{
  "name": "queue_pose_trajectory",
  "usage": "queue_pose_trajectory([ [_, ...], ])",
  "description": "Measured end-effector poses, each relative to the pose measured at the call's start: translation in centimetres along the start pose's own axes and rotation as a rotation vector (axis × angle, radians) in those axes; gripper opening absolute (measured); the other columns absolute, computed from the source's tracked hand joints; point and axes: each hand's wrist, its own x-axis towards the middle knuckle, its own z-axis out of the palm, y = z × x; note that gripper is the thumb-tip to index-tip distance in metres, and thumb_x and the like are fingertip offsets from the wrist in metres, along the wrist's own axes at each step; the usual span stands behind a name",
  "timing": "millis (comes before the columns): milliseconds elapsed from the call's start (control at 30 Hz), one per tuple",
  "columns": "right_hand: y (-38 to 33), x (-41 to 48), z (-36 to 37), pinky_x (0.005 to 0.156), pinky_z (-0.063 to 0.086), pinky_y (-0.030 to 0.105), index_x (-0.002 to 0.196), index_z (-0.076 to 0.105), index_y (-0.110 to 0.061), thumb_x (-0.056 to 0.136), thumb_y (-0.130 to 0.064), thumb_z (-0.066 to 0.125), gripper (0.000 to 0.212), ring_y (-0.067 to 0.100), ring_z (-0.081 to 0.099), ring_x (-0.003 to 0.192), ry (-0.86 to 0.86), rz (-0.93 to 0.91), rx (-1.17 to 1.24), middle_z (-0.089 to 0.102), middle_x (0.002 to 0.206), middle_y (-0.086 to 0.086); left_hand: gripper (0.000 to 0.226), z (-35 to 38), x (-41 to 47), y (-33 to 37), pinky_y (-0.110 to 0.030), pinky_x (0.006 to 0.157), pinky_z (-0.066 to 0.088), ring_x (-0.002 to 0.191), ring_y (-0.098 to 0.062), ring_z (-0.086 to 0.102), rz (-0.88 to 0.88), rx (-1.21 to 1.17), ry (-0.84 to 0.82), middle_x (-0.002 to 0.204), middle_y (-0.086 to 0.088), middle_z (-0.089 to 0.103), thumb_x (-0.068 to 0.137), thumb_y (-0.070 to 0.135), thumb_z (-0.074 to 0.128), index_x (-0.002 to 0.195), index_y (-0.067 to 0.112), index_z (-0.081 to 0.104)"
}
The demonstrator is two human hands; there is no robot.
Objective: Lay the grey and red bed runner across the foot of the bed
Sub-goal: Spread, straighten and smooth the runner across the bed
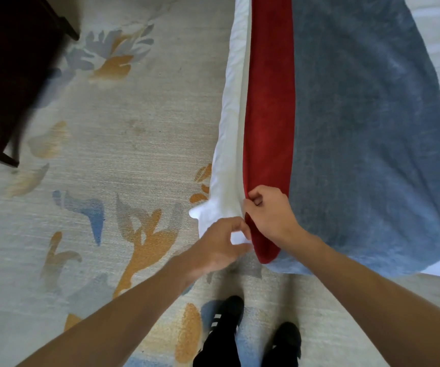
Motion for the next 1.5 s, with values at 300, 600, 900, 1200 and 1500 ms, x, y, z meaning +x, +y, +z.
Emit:
queue_pose_trajectory([
  [300,0.6,0.6,-0.7,0.042,0.046,0.024,0.071,0.06,-0.014,0.086,-0.011,0.064,0.016,0.013,0.055,0.04,-0.083,0.142,0.294,0.057,0.046,0.001,0.008,1.8,-0.3,-0.8,-0.01,0.072,0.035,0.072,0.003,0.05,-0.023,-0.143,0.115,0.072,0.017,0.061,0.083,0.026,0.069,0.079,0.019,0.066],
  [600,2.8,-1.0,0.7,0.074,0.052,0.027,0.092,0.066,-0.027,0.088,-0.022,0.061,0.009,0.001,0.061,0.068,-0.113,-0.125,0.0,0.066,0.069,-0.012,0.011,2.5,-1.9,-4.0,-0.018,0.063,0.043,0.069,-0.003,0.055,-0.159,-0.097,0.359,0.074,0.005,0.059,0.088,0.022,0.061,0.081,0.017,0.056],
  [900,5.4,-2.9,-0.1,0.075,0.052,0.032,0.115,0.059,-0.018,0.092,-0.015,0.052,0.024,0.009,0.06,0.075,-0.211,-0.121,-0.146,0.062,0.08,-0.007,0.004,3.1,-1.1,-6.0,-0.034,0.071,0.043,0.076,-0.025,0.058,-0.355,0.14,0.191,0.076,-0.007,0.063,0.077,0.01,0.057,0.074,0.012,0.057],
  [1200,5.9,-3.6,-0.3,0.069,0.048,0.021,0.115,0.058,-0.017,0.093,-0.015,0.05,0.024,0.004,0.057,0.073,-0.187,-0.107,-0.163,0.061,0.079,-0.01,0.03,4.5,-1.8,-8.0,-0.031,0.076,0.048,0.091,-0.016,0.06,-0.412,0.086,0.071,0.103,-0.002,0.065,0.083,0.003,0.048,0.109,0.015,0.057],
  [1500,6.2,-4.4,-2.4,0.087,0.046,0.04,0.117,0.061,-0.009,0.091,-0.011,0.051,0.027,0.025,0.057,0.096,-0.026,-0.226,-0.457,0.061,0.109,0.008,0.038,3.5,0.4,-5.2,-0.023,0.08,0.045,0.101,-0.015,0.057,-0.176,-0.022,0.573,0.11,0.001,0.059,0.091,0.02,0.058,0.127,0.016,0.046],
])
